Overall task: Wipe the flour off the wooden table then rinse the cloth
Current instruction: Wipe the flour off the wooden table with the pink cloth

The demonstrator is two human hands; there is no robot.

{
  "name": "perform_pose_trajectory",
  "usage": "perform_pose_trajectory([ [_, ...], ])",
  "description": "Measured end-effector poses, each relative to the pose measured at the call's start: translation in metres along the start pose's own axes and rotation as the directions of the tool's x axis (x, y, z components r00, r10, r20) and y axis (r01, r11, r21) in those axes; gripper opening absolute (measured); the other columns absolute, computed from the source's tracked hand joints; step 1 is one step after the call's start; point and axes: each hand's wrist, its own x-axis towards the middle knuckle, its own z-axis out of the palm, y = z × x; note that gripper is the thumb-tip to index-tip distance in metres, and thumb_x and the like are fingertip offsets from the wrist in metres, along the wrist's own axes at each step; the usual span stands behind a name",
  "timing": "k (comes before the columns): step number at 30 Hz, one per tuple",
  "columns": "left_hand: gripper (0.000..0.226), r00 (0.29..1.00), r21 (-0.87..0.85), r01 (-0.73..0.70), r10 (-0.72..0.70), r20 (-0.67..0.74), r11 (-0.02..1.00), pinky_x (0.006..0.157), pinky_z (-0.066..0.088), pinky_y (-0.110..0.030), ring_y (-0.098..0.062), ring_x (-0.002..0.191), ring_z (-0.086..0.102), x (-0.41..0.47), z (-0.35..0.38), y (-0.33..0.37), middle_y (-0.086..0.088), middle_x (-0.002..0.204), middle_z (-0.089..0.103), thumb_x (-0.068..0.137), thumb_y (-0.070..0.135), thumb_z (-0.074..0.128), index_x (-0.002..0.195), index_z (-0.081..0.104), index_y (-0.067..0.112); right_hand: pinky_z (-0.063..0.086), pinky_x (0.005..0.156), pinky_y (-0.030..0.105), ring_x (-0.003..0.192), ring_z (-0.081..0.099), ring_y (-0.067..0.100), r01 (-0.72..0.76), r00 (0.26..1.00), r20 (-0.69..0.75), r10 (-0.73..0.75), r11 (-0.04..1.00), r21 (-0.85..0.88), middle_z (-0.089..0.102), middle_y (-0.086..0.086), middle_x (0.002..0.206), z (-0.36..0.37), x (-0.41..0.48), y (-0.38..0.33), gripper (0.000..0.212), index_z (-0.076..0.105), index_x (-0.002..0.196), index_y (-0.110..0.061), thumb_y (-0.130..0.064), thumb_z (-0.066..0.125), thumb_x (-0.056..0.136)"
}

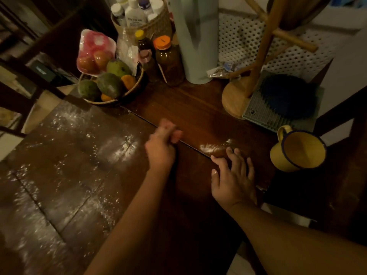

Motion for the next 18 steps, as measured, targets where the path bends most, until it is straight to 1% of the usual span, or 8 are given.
perform_pose_trajectory([
  [1,0.047,0.981,-0.044,-0.148,0.153,0.119,0.988,0.104,0.044,-0.02,0.014,0.114,0.052,-0.013,0.007,0.016,0.004,0.131,0.064,0.089,0.007,0.042,0.126,0.064,0.026,0.015,0.12,0.056,0.149,0.024,0.03,-0.015,0.999,0.048,0.016,1.0,-0.022,0.038,0.011,0.155,-0.003,0.002,-0.002,0.038,0.053,0.13,-0.035,-0.034,0.051,0.091],
  [3,0.053,0.846,-0.067,-0.422,0.42,0.328,0.904,0.109,0.039,-0.023,0.012,0.123,0.047,-0.044,0.007,0.025,0.004,0.135,0.061,0.085,0.001,0.039,0.125,0.067,0.02,0.008,0.122,0.056,0.152,0.013,0.031,-0.06,0.968,0.244,0.067,0.997,-0.039,0.026,0.011,0.16,-0.021,0.012,-0.01,0.044,0.045,0.134,-0.035,-0.031,0.055,0.091],
  [5,0.065,0.766,-0.076,-0.493,0.474,0.434,0.867,0.119,0.027,-0.037,0.0,0.138,0.04,-0.061,-0.003,0.007,0.011,0.143,0.055,0.076,-0.008,0.045,0.125,0.068,0.028,0.015,0.121,0.055,0.149,0.014,0.033,-0.073,0.891,0.445,0.087,0.996,-0.047,0.02,0.011,0.159,-0.054,0.027,-0.016,0.053,0.04,0.139,-0.033,-0.029,0.057,0.089],
  [8,0.082,0.824,-0.047,-0.415,0.397,0.405,0.909,0.117,0.026,-0.051,-0.001,0.138,0.042,-0.08,-0.026,-0.032,0.019,0.138,0.057,0.064,-0.019,0.052,0.12,0.069,0.038,0.036,0.112,0.049,0.143,0.028,0.031,-0.077,0.782,0.621,0.054,0.997,0.01,0.029,0.008,0.155,-0.106,0.034,-0.02,0.056,0.038,0.147,-0.03,-0.032,0.053,0.094],
  [10,0.088,0.903,0.007,-0.296,0.278,0.328,0.955,0.119,0.025,-0.05,-0.005,0.137,0.043,-0.085,-0.029,-0.034,0.017,0.137,0.056,0.066,-0.022,0.054,0.12,0.063,0.046,0.042,0.108,0.047,0.139,0.035,0.027,-0.036,0.824,0.567,-0.017,0.996,0.082,0.038,0.003,0.151,-0.135,0.02,-0.013,0.055,0.037,0.148,-0.033,-0.033,0.052,0.096],
  [13,0.078,0.984,0.043,-0.053,0.045,0.17,0.998,0.123,0.019,-0.044,-0.02,0.139,0.043,-0.072,0.0,-0.004,0.0,0.144,0.053,0.08,-0.016,0.052,0.128,0.057,0.045,0.044,0.103,0.038,0.13,0.039,0.017,0.085,0.889,0.444,-0.114,0.993,0.084,0.05,-0.004,0.137,-0.173,-0.012,0.004,0.043,0.045,0.139,-0.038,-0.034,0.05,0.097],
  [15,0.067,0.994,-0.005,0.05,-0.049,0.097,0.999,0.118,0.032,-0.047,-0.028,0.133,0.05,-0.057,0.027,0.027,-0.005,0.144,0.055,0.085,-0.008,0.05,0.132,0.059,0.039,0.041,0.103,0.034,0.125,0.04,0.013,0.135,0.878,0.46,-0.131,0.991,0.023,0.052,-0.009,0.13,-0.191,-0.034,0.018,0.033,0.049,0.129,-0.041,-0.033,0.048,0.096],
  [18,0.056,0.989,0.03,-0.034,0.029,0.143,0.999,0.11,0.041,-0.043,-0.024,0.128,0.054,-0.04,0.065,0.071,-0.002,0.145,0.053,0.088,-0.001,0.05,0.134,0.058,0.03,0.034,0.104,0.037,0.114,0.049,0.011,0.26,0.889,0.416,-0.189,0.958,-0.12,0.058,-0.017,0.114,-0.192,-0.061,0.03,0.027,0.058,0.105,-0.04,-0.036,0.038,0.086],
])
